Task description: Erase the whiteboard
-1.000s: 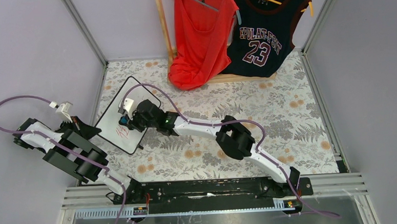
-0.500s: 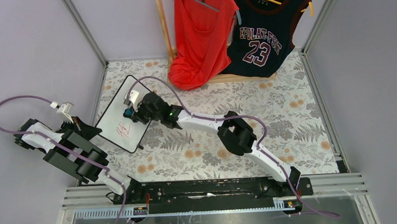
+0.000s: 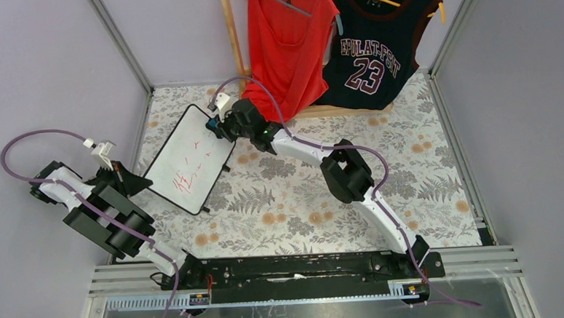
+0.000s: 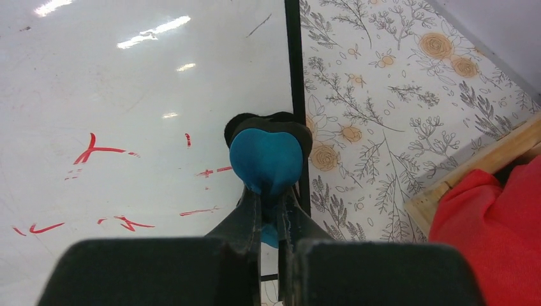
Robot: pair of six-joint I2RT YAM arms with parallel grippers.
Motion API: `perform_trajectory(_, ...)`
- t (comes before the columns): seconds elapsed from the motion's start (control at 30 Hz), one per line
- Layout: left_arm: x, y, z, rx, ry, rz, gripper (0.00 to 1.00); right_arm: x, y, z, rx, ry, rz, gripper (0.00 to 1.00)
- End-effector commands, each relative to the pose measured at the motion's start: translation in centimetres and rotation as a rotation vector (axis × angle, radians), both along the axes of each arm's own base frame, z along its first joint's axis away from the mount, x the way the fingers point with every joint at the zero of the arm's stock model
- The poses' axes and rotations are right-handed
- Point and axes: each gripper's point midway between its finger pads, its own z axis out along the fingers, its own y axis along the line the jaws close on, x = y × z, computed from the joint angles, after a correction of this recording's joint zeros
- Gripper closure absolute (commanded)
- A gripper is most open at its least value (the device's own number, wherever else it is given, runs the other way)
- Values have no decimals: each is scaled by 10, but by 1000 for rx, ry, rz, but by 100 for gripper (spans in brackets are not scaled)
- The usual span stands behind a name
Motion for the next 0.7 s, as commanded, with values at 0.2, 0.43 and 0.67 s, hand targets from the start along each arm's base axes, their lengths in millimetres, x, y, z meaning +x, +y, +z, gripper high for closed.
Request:
perform_trajectory(0.2, -18, 11, -44, 180, 135, -153, 100, -32, 29, 36, 117, 2, 130, 100)
perform_trajectory(0.43, -19, 6, -43, 182, 131, -160, 100, -92, 52, 42, 105, -4, 250, 100)
perform_trajectory(0.67, -21, 4, -42, 190, 128, -164, 100, -155, 71, 56, 118, -19, 365, 100)
